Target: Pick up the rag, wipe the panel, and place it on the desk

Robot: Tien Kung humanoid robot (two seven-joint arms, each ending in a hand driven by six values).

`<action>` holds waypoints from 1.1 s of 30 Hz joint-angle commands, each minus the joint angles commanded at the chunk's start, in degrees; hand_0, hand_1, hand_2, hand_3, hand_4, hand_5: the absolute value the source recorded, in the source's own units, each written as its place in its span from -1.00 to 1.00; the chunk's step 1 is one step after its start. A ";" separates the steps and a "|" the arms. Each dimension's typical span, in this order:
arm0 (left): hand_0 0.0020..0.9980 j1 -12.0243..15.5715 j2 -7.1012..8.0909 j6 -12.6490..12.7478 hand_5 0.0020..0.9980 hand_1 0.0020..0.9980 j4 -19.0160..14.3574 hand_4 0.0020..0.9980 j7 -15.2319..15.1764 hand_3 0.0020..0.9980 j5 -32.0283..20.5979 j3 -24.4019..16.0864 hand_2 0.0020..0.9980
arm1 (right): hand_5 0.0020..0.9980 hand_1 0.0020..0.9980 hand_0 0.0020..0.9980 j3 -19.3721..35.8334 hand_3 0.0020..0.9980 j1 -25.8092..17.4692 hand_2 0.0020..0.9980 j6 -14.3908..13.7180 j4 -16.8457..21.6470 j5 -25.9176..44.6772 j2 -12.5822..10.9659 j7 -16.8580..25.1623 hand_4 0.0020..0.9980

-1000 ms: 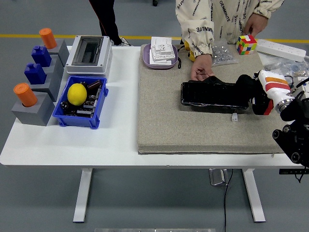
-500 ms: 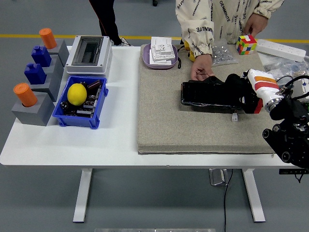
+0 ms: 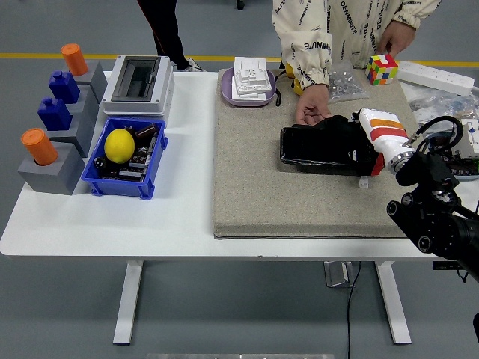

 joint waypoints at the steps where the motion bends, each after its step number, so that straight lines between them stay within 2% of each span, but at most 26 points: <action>1: 0.29 0.01 0.03 -0.01 -0.06 0.39 0.00 0.19 -0.02 0.13 -0.05 0.10 0.47 | -0.99 -0.36 -0.60 -0.32 -0.22 0.10 -0.22 0.00 0.05 0.08 0.24 -0.01 0.94; 12: 0.29 0.27 0.24 0.01 -0.06 0.39 0.00 0.19 0.05 0.13 0.01 0.30 0.47 | -0.99 -0.36 -0.59 -3.60 -0.21 1.15 -0.22 0.07 0.44 0.80 2.58 -0.11 0.95; 27: 0.29 0.06 0.36 0.02 -0.06 0.39 0.00 0.19 0.11 0.13 0.13 0.27 0.47 | -0.98 -0.36 -0.60 -5.41 -0.21 2.98 -0.22 0.12 0.60 1.01 6.03 -0.25 0.95; 33: 0.29 -0.18 0.38 -0.02 -0.07 0.39 0.00 0.19 -0.03 0.13 -0.11 0.54 0.47 | -0.99 -0.36 -0.59 -5.74 -0.21 3.42 -0.22 0.04 0.60 0.97 6.14 -0.20 0.95</action>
